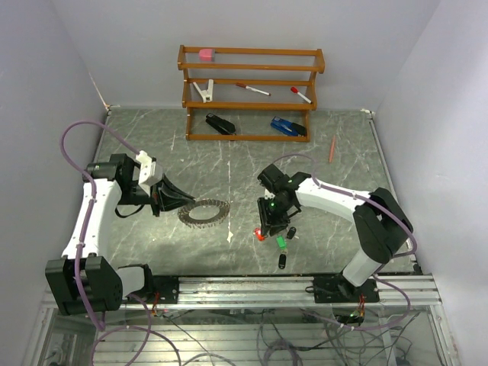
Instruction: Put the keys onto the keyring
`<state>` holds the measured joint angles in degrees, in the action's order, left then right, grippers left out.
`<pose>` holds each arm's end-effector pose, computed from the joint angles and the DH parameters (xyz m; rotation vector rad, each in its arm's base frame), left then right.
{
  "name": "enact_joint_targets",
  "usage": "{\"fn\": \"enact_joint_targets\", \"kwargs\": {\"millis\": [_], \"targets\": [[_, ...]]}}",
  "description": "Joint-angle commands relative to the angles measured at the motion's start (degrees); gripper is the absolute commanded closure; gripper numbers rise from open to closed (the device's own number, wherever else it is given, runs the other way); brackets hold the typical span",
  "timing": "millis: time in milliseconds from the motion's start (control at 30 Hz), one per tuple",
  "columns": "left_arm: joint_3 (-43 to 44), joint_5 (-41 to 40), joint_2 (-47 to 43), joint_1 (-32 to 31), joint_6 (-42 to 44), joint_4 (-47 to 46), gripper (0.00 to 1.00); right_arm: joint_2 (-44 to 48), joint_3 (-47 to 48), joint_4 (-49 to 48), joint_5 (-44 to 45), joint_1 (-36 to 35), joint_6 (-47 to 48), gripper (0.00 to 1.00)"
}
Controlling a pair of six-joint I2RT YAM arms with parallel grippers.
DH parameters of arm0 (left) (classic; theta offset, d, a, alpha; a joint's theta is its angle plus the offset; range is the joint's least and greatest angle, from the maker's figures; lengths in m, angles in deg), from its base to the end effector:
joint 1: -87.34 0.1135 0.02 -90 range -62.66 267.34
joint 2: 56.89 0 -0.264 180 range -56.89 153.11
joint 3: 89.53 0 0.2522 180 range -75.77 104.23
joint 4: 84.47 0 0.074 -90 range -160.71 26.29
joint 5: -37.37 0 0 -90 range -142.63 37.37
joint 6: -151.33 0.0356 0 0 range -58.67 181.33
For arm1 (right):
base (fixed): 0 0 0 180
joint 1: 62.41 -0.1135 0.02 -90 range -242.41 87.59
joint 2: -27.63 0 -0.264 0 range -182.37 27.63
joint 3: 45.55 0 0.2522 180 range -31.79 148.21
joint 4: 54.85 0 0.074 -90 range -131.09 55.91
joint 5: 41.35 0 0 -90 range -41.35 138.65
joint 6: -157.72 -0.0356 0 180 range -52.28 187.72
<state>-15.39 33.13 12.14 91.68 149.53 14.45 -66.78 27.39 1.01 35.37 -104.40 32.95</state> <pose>0.1738 -0.0224 0.3060 1.1557 1.3694 -1.1927 0.2166 0.2060 0.1784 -0.2331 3.0644 0.4923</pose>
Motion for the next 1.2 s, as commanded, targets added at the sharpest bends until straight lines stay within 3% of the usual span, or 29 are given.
{"fn": "enact_joint_targets", "kwargs": {"millis": [0,467,1167], "targets": [[0.7,4.1,-1.2,-0.1,2.5,0.4,0.93,-1.4,2.0,0.3,0.7,-1.0,-2.3,0.68],[0.4,4.1,-2.1,0.0,2.7,0.4,0.93,-4.5,2.2,-1.2,0.6,-1.7,-2.0,0.71],[-0.1,4.2,-2.9,0.3,2.8,0.4,0.93,-5.6,0.8,-2.2,2.2,-2.3,-0.6,0.86]]}}
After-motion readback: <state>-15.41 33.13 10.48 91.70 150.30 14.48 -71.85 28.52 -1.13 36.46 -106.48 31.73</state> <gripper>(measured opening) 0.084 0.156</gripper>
